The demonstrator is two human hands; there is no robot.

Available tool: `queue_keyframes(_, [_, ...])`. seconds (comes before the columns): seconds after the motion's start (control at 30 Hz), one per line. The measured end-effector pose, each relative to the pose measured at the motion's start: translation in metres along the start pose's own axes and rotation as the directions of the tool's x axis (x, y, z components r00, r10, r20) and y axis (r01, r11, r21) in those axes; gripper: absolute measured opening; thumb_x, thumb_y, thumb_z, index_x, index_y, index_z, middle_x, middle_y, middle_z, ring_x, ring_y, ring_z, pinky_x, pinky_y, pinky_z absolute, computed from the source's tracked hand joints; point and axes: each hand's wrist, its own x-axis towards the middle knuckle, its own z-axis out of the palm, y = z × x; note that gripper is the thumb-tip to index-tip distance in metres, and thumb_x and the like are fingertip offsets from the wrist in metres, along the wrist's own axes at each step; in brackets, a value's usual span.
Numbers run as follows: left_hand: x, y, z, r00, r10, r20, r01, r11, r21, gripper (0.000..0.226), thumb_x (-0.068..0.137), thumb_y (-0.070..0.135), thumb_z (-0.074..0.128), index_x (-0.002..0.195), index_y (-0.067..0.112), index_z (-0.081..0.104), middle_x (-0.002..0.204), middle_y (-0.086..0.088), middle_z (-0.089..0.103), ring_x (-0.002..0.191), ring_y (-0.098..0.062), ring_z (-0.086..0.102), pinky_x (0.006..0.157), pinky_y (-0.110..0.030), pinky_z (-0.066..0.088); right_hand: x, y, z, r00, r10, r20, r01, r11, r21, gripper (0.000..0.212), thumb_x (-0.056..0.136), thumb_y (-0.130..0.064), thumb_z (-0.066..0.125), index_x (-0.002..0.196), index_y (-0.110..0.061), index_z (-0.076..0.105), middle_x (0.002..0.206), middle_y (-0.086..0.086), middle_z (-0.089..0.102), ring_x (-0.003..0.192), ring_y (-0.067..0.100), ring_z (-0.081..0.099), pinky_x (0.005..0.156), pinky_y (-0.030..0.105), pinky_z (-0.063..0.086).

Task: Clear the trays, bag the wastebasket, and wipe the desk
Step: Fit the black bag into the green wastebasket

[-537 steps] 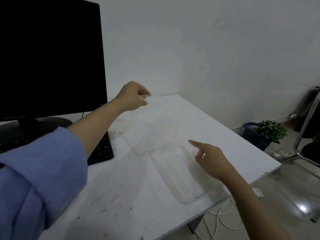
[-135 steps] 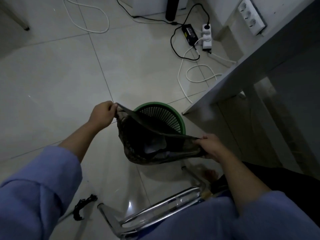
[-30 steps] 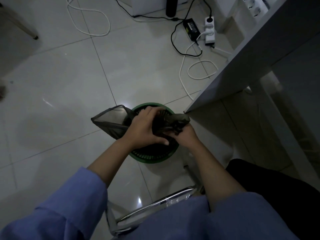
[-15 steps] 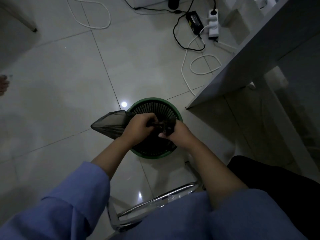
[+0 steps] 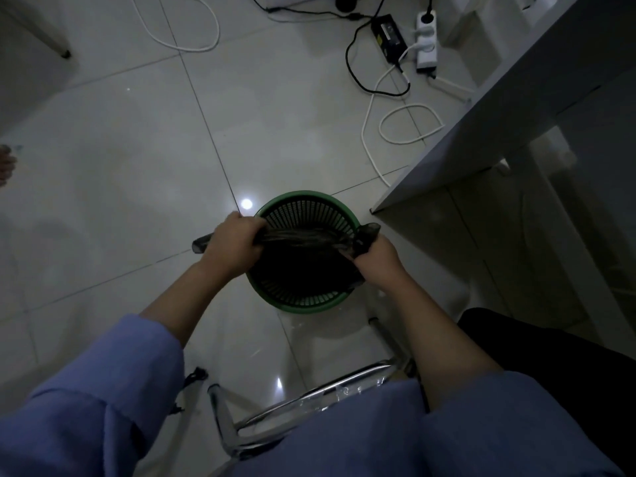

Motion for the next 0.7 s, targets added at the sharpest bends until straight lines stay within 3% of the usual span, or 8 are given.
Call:
queue_keyframes(0.1, [-0.002, 0.01, 0.001, 0.995, -0.099, -0.01, 0.096, 0.985, -0.146, 0.022, 0.079, 0.007, 0.055, 0.1, 0.007, 0.058, 0.091, -0.017, 0.067, 0.086, -0.036, 0.059, 0.063, -0.032, 0.037, -0.002, -0.008, 0.004, 0.999, -0.032, 0.011, 0.032, 0.999, 0.028, 0.045, 0.074, -0.02, 0.075, 0.112, -0.003, 0.058, 0.102, 0.006, 0.062, 0.099, 0.016, 0.057, 0.077, 0.022, 0.042])
queue_keyframes(0.3, [-0.011, 0.047, 0.008, 1.0, 0.02, -0.018, -0.025, 0.951, -0.309, 0.031, 0.079, 0.006, 0.058, 0.109, 0.014, 0.059, 0.1, -0.008, 0.068, 0.09, -0.026, 0.061, 0.066, -0.028, 0.038, -0.012, -0.024, 0.007, 0.985, -0.105, 0.134, 0.1, 0.994, 0.039, 0.046, 0.07, -0.011, 0.078, 0.113, -0.009, 0.062, 0.096, 0.002, 0.061, 0.093, 0.011, 0.054, 0.078, 0.018, 0.04])
queue_keyframes(0.5, [-0.016, 0.06, 0.007, 0.994, 0.107, 0.027, -0.085, 0.895, -0.438, 0.037, 0.082, 0.007, 0.057, 0.116, 0.019, 0.059, 0.108, 0.0, 0.068, 0.098, -0.016, 0.062, 0.079, -0.028, 0.047, -0.012, -0.02, 0.009, 0.979, -0.17, 0.114, 0.167, 0.985, 0.029, 0.034, 0.07, -0.006, 0.076, 0.1, -0.008, 0.059, 0.078, -0.008, 0.055, 0.076, 0.01, 0.051, 0.051, 0.007, 0.036])
queue_keyframes(0.6, [-0.017, 0.054, 0.004, 0.993, 0.1, 0.063, -0.06, 0.887, -0.458, 0.034, 0.081, 0.008, 0.058, 0.113, 0.021, 0.059, 0.104, 0.001, 0.068, 0.093, -0.014, 0.063, 0.077, -0.031, 0.051, -0.008, -0.017, 0.008, 0.968, -0.208, 0.141, 0.204, 0.978, 0.043, 0.038, 0.069, -0.002, 0.075, 0.102, -0.01, 0.057, 0.089, 0.0, 0.06, 0.083, 0.012, 0.054, 0.055, -0.001, 0.035])
queue_keyframes(0.7, [-0.02, 0.048, 0.001, 0.978, 0.164, 0.131, -0.109, 0.93, -0.351, 0.032, 0.082, 0.022, 0.065, 0.113, 0.019, 0.058, 0.105, 0.001, 0.068, 0.091, -0.013, 0.061, 0.071, -0.024, 0.043, -0.003, -0.011, 0.004, 0.981, -0.14, 0.132, 0.14, 0.99, 0.008, 0.032, 0.073, -0.007, 0.073, 0.105, -0.008, 0.066, 0.102, 0.012, 0.068, 0.096, 0.022, 0.061, 0.074, 0.018, 0.044])
